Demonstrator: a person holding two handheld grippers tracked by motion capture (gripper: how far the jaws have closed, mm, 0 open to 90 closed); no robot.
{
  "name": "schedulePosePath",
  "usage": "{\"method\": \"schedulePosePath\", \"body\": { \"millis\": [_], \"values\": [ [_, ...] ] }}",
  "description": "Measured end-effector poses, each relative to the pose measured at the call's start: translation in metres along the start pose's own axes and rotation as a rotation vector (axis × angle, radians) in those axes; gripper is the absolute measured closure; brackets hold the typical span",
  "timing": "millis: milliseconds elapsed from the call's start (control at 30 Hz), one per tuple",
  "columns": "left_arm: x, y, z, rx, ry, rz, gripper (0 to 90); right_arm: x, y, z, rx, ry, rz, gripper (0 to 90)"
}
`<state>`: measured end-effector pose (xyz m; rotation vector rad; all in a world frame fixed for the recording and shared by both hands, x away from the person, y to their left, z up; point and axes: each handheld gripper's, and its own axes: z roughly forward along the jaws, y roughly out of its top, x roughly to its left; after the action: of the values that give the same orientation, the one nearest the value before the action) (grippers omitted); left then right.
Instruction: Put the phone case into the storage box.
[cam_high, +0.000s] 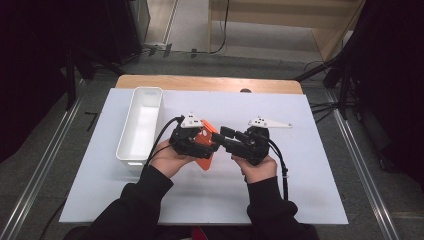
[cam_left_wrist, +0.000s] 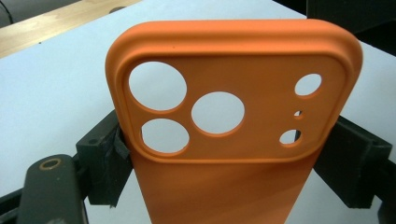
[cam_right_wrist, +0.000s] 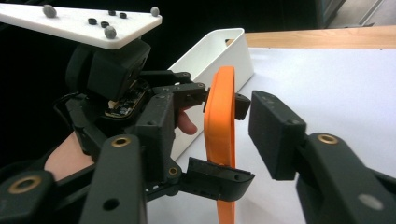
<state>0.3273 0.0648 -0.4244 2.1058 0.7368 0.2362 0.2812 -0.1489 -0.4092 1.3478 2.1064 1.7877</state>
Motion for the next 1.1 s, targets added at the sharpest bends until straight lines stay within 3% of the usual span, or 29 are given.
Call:
{"method": "schedulePosePath", "body": {
  "millis": [133,300,800,900,1100],
  "values": [
    [0.001,0.001,-0.002,0.013,-0.012,-0.001,15.5,-0.005,0.002,0.000,0.047,0.033,-0.011,38.5],
    [0.001,0.002,-0.004,0.030,-0.026,0.004,15.5,-0.008,0.003,-0.002,0.062,0.050,-0.031,33.9],
    [0.005,0.005,-0.008,0.069,-0.050,0.002,15.5,-0.014,0.005,-0.021,0.111,0.091,-0.102,28.0],
    [0.004,0.006,-0.008,0.069,-0.056,0.004,15.5,-0.013,0.004,-0.023,0.117,0.082,-0.129,28.0],
    [0.004,0.008,-0.012,0.085,-0.063,0.021,15.5,-0.014,-0.004,-0.021,0.152,0.106,-0.182,26.3]
  ]
}}
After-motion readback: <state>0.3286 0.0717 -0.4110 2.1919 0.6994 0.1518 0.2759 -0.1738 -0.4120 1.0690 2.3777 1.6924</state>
